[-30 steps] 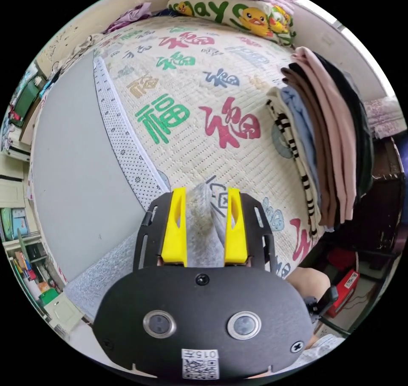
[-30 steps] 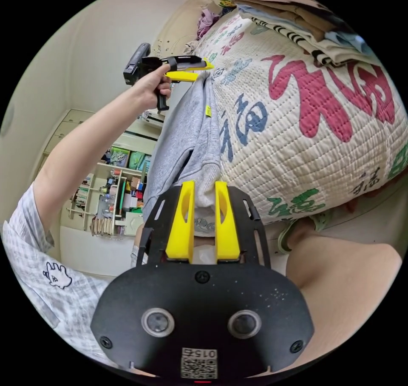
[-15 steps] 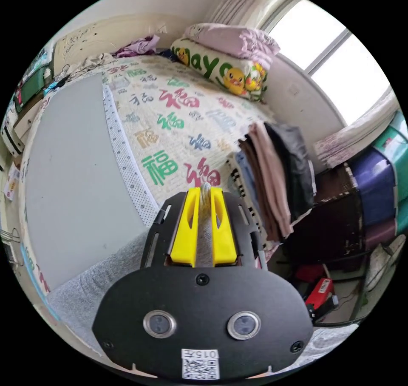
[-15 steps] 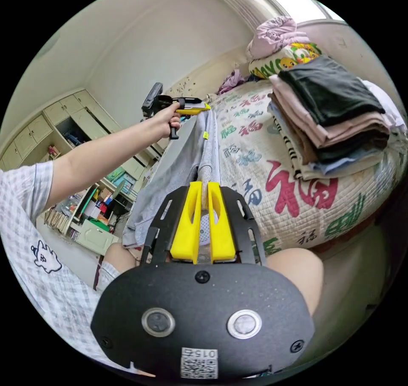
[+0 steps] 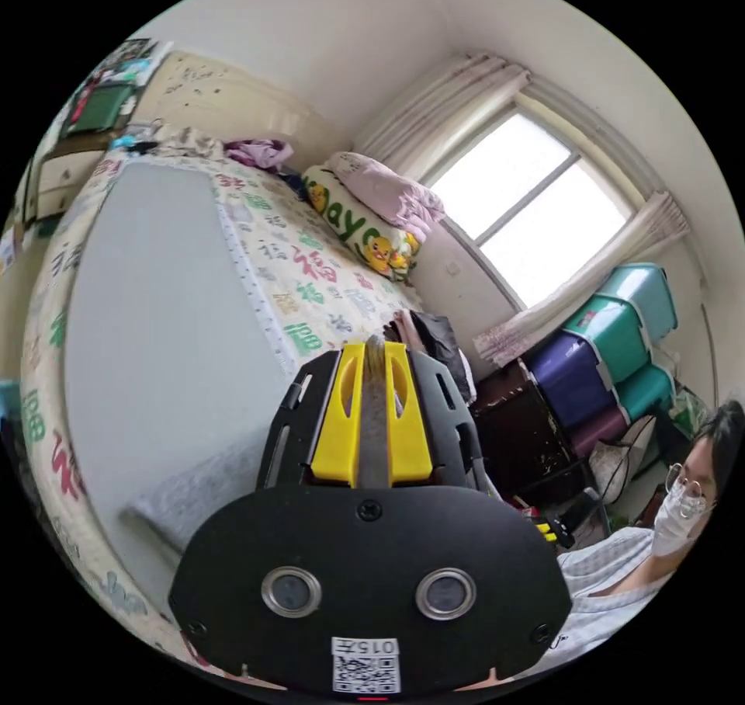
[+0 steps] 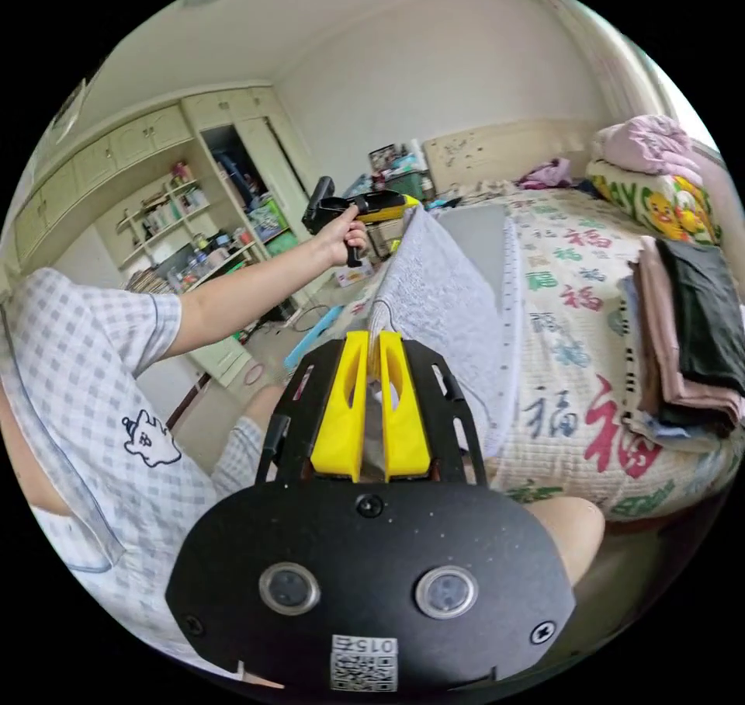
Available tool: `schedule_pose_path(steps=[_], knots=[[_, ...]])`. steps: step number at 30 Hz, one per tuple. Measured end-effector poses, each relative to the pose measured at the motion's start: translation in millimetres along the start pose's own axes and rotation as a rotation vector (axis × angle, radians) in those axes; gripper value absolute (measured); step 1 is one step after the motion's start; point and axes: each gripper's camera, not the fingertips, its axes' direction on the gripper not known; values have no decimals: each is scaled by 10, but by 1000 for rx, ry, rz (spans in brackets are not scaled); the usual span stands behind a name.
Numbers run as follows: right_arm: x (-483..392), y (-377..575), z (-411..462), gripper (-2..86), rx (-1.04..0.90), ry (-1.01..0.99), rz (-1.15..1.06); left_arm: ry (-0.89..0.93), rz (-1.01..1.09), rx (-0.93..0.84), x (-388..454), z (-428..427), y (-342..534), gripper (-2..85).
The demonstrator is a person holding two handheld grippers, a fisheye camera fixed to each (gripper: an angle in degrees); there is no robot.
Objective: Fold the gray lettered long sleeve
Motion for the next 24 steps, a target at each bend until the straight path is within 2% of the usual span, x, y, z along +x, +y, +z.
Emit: schedule_pose_path(steps=[4, 6, 9, 11, 17, 22, 24], knots=[[-496, -449, 911, 14, -156, -139, -92, -138, -190, 40, -831, -669, 464, 29], [-683, -592, 1303, 14, -243, -141, -134, -178, -397, 55, -1362, -943, 847, 10], [-887, -769, 1797, 16, -367, -143, -144, -44, -564, 222, -1793, -1263, 1343, 37], [-1002, -900, 2008, 17, -425, -119, -159, -44, -609, 202, -1935, -1326, 1510, 79], [-1122, -1335, 2249, 20, -516, -121, -166, -25, -592, 18, -2132, -1037, 1573, 117], [-1264, -1698, 2275, 20, -536, -112, -181, -94, -599, 1, -2216, -945, 1474, 47], [-1341, -1818, 2270, 20, -533, -110, -194, -141, -538, 13, -2145, -1053, 1439, 18]])
